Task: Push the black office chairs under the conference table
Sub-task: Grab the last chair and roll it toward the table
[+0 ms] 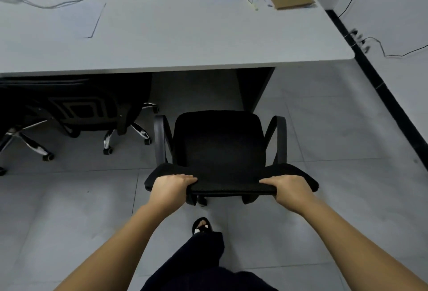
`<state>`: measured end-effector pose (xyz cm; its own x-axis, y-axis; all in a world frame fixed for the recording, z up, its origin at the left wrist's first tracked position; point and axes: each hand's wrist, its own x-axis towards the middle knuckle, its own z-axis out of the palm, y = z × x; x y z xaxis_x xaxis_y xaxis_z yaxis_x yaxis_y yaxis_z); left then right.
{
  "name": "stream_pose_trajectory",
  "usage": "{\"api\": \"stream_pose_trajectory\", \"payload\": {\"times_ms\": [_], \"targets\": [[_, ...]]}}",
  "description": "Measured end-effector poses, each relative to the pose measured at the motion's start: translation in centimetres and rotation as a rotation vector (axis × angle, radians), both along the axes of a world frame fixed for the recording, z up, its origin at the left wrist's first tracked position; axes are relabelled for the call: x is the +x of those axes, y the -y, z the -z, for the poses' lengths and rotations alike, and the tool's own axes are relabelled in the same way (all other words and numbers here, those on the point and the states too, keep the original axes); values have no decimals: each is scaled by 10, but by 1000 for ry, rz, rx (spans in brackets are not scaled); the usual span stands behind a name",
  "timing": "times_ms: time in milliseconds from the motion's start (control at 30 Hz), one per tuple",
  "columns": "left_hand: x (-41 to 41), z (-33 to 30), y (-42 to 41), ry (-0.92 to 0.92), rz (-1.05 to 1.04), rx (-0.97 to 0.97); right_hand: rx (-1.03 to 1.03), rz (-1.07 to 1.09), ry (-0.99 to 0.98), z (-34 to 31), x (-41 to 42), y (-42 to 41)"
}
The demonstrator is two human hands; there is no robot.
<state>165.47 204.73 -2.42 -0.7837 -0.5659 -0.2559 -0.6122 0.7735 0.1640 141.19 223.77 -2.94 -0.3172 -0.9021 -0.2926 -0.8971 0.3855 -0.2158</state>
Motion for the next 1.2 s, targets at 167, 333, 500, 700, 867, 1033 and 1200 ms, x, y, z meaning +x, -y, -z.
{"api": "stream_pose_trajectory", "payload": {"times_ms": [167, 333, 500, 700, 867, 1033, 1200], "targets": [[-21, -3, 58, 20, -26, 3, 68, -2, 12, 0, -22, 63], [-45, -8, 112, 72, -58, -9, 89, -27, 44, 0, -52, 127], [-69, -9, 153, 83, -78, -6, 127, -67, 44, -3, -85, 179], [-111, 1, 177, 55, -120, -7, 122, -122, 8, -3, -138, 213], [-142, 0, 203, 35, -136, -31, 116, -170, -19, -4, -171, 244], [-164, -2, 239, 51, -124, -18, 113, -182, -13, -8, -189, 278], [-186, -6, 277, 53, -100, -15, 102, -134, -4, -10, -206, 308]]}}
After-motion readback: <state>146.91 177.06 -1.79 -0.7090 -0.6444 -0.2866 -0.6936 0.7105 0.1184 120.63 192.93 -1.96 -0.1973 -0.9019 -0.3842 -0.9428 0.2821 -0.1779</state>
